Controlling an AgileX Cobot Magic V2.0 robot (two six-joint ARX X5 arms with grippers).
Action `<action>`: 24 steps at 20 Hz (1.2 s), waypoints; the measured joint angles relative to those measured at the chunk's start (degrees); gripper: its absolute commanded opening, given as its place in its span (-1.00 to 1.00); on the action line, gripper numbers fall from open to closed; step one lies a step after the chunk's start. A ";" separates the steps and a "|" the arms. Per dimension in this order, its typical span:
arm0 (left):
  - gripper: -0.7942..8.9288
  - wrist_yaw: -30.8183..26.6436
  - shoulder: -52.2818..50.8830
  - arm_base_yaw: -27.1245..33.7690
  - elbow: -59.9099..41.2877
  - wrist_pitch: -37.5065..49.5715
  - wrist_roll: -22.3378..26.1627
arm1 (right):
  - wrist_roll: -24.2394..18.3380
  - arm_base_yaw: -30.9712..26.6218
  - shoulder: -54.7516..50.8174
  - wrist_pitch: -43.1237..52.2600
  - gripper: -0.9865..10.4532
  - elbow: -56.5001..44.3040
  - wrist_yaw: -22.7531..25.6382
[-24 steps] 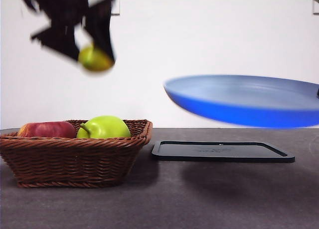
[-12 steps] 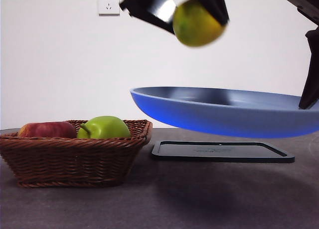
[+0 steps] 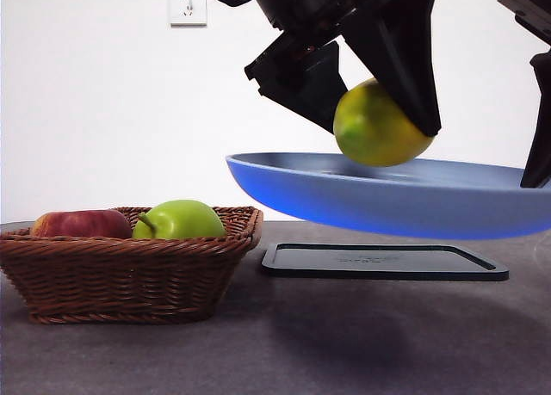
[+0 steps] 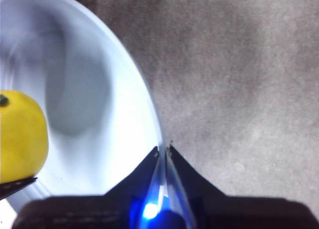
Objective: Take the lemon from the basket,put the lemon in the plate,hand out the plate
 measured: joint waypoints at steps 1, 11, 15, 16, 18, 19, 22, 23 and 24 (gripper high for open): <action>-0.47 -0.02 0.00 -0.04 0.00 0.00 -0.02 | 0.00 0.00 0.00 0.00 -0.82 0.00 0.00; -0.20 -0.59 2.40 -0.72 0.00 0.46 0.00 | -0.02 0.00 0.00 -0.04 -0.82 0.00 0.00; -0.04 -1.42 2.40 -0.98 0.00 0.85 0.00 | -0.04 0.00 0.00 -0.07 -0.82 0.00 0.04; -0.04 -1.40 2.40 -0.98 0.00 0.90 0.00 | -0.04 0.00 0.00 -0.15 -0.82 0.00 0.11; -0.04 -1.40 2.40 -0.98 0.00 0.90 0.00 | -0.02 -0.04 0.00 -0.15 -0.82 0.00 0.15; -0.04 -1.40 2.40 -0.98 0.00 0.90 -0.04 | -0.02 -0.04 0.00 -0.17 -0.82 0.00 0.15; -0.04 -1.42 1.55 -0.59 0.00 0.15 -0.31 | 0.31 -0.04 0.04 -0.15 -0.82 0.00 0.24; -0.04 -1.44 0.28 -0.31 0.00 -0.72 -0.57 | 0.63 -0.11 0.13 -0.15 -0.82 0.00 0.24; -0.04 -1.57 -1.60 0.17 0.00 -1.79 -0.68 | 0.98 -0.17 0.50 -0.11 -0.82 0.00 0.24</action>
